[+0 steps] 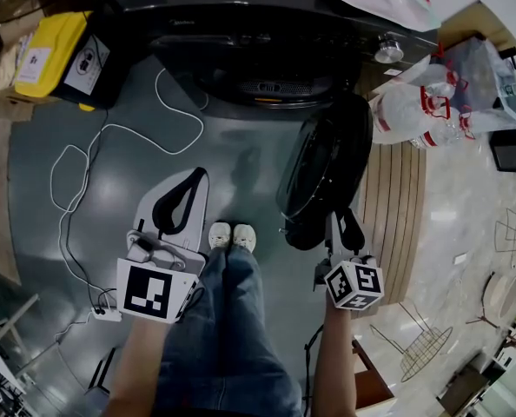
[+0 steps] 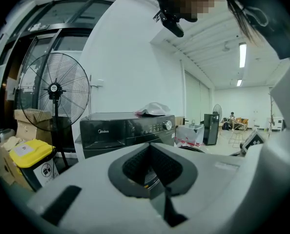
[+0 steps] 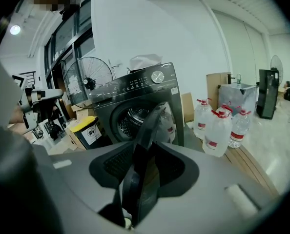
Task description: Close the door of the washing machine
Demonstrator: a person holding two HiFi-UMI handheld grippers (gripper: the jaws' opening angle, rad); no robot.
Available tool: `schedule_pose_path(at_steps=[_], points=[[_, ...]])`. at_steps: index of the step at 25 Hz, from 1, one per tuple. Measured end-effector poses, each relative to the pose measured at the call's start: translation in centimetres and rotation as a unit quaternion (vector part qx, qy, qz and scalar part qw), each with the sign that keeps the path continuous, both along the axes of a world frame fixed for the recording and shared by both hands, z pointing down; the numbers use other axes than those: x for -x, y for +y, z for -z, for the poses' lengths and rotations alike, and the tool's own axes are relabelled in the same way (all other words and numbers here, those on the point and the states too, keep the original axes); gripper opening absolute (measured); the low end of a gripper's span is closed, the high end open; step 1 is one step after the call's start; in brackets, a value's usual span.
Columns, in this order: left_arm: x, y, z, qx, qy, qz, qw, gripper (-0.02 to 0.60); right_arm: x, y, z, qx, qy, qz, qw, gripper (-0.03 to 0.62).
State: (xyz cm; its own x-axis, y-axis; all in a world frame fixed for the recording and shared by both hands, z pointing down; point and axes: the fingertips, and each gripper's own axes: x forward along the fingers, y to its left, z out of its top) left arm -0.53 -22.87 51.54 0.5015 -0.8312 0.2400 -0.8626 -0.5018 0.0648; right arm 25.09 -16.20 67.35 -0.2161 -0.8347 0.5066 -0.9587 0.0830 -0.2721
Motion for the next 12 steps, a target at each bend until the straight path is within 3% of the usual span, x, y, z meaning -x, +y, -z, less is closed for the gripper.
schedule_pose_path(at_steps=[12], points=[[2.3, -2.1, 0.0, 0.005, 0.006, 0.028, 0.9996, 0.008, 4.7, -1.9, -0.1, 0.023, -0.038, 0.026, 0.999, 0.153]])
